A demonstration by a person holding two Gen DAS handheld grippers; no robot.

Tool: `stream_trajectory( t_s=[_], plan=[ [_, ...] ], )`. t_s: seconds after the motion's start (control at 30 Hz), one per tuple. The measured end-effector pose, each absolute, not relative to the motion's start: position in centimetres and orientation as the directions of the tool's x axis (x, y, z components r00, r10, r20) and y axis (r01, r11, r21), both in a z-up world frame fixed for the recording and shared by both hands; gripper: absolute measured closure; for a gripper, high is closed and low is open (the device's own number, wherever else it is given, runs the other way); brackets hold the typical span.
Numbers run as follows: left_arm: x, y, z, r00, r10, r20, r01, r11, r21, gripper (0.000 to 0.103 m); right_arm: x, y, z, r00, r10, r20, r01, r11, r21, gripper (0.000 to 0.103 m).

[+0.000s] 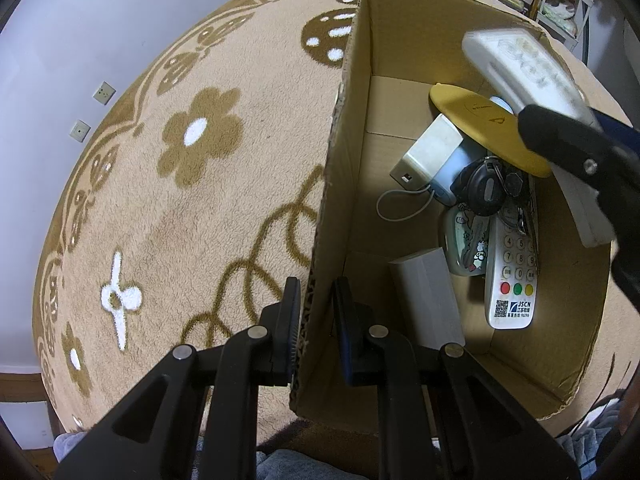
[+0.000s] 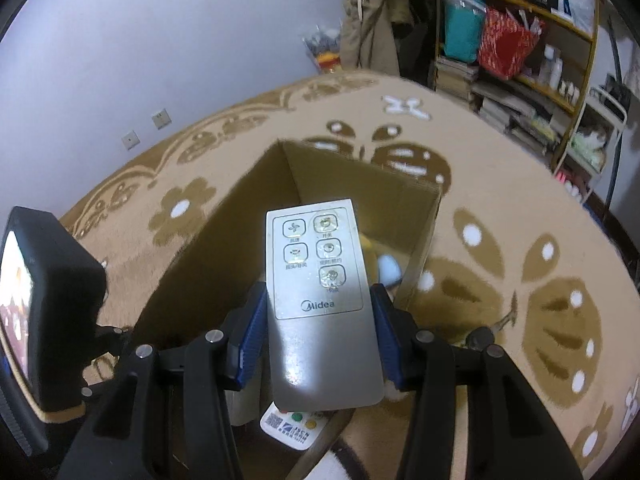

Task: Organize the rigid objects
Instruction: 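Carry the white remote into the box and release it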

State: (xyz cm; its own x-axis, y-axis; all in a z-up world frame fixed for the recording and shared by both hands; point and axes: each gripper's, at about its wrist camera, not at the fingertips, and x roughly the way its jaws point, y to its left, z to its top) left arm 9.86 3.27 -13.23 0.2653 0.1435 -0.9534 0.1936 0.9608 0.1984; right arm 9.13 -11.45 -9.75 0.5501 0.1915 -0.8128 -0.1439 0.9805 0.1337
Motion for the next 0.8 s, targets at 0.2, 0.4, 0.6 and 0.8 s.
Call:
stream_trajectory(
  t_s=[0.2, 0.4, 0.6, 0.8],
  plan=[
    [9.9, 3.2, -13.3, 0.268, 0.146, -0.952, 0.197, 0.959, 0.203, 0.087, 9.1, -11.1, -10.1, 0.529, 0.193, -0.827, -0.156, 0.979, 0.129, 0.052],
    [9.9, 3.1, -13.4, 0.269, 0.149, -0.951, 0.199, 0.958, 0.206, 0.087, 8.9, -11.1, -9.5, 0.537, 0.231, -0.811, -0.167, 0.972, 0.166, 0.052],
    [9.8, 3.1, -13.5, 0.270, 0.152, -0.951, 0.200, 0.957, 0.210, 0.087, 8.6, -11.2, -8.7, 0.555, 0.228, -0.800, -0.157, 0.973, 0.169, 0.052],
    [9.8, 3.1, -13.3, 0.269, 0.152, -0.951, 0.199, 0.957, 0.209, 0.087, 8.6, -11.7, -8.3, 0.562, 0.219, -0.798, -0.133, 0.976, 0.175, 0.042]
  ],
)
